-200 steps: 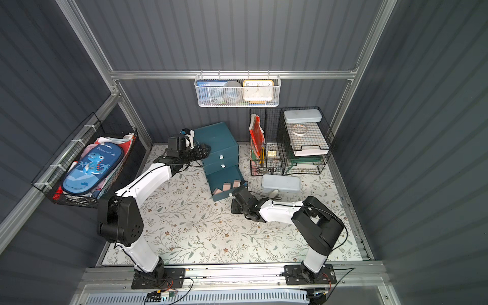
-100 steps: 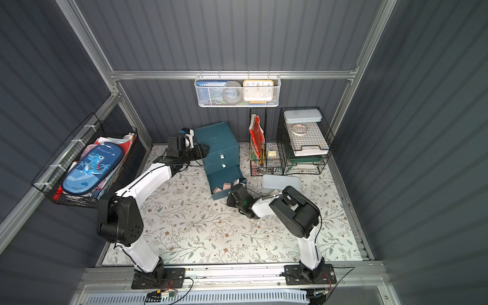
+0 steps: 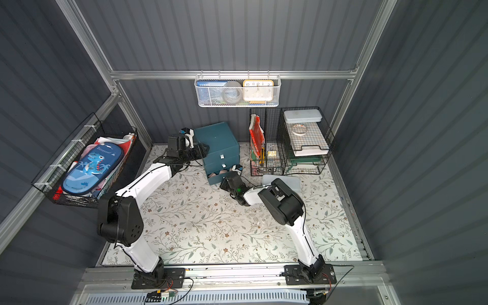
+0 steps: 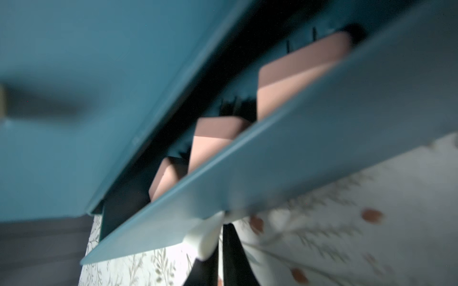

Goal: Place the plugs into the drawer by color
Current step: Close the drawer in the storage box.

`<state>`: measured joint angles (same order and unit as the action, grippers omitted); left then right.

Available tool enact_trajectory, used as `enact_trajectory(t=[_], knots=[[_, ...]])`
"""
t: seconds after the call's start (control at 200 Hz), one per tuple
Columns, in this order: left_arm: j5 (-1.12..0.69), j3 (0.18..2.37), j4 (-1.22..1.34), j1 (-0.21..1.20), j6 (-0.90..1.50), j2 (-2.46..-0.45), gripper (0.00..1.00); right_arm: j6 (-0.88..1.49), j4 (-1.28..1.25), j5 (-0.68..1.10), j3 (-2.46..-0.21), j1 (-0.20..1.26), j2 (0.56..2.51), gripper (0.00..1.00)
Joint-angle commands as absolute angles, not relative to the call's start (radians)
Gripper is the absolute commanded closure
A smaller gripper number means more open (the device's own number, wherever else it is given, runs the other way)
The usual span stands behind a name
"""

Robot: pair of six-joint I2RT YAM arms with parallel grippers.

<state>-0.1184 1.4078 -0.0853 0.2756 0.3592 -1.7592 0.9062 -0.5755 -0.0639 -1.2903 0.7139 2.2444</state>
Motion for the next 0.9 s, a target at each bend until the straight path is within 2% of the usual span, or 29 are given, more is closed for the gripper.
enact_trajectory(t=[0.0, 0.145, 0.235, 0.32, 0.38, 0.53, 0.655, 0.741, 0.796, 0.896], knots=[[-0.143, 1.336, -0.316, 0.314, 0.311, -1.842, 0.38, 0.933, -0.61, -0.072, -1.36, 0.71, 2.276, 0.88], [-0.144, 1.331, -0.317, 0.314, 0.311, -1.833, 0.38, 0.927, -0.61, -0.059, -1.413, 0.71, 2.297, 0.87], [-0.15, 1.343, -0.331, 0.314, 0.312, -1.817, 0.37, 0.879, -0.606, -0.012, -1.361, 0.718, 2.224, 0.87], [-0.152, 1.404, -0.368, 0.314, 0.312, -1.782, 0.27, 0.821, -0.597, 0.02, -1.233, 0.726, 2.065, 0.85], [-0.153, 1.477, -0.401, 0.314, 0.315, -1.751, 0.19, 0.752, -0.493, 0.021, -1.176, 0.722, 1.929, 0.8], [-0.093, 1.552, -0.451, 0.311, 0.341, -1.68, 0.08, 0.569, -0.152, 0.029, -1.259, 0.676, 1.754, 0.69], [-0.057, 1.512, -0.438, 0.282, 0.341, -1.642, 0.02, 0.5, -0.042, 0.099, -1.356, 0.609, 1.749, 0.65], [-0.055, 1.482, -0.422, 0.258, 0.335, -1.634, 0.01, 0.458, 0.0, 0.11, -1.425, 0.556, 1.773, 0.59], [-0.061, 1.47, -0.409, 0.247, 0.334, -1.639, 0.01, 0.447, 0.039, 0.144, -1.496, 0.518, 1.811, 0.49], [-0.078, 1.471, -0.391, 0.229, 0.34, -1.668, 0.01, 0.429, 0.156, 0.235, -1.671, 0.46, 1.94, 0.39]])
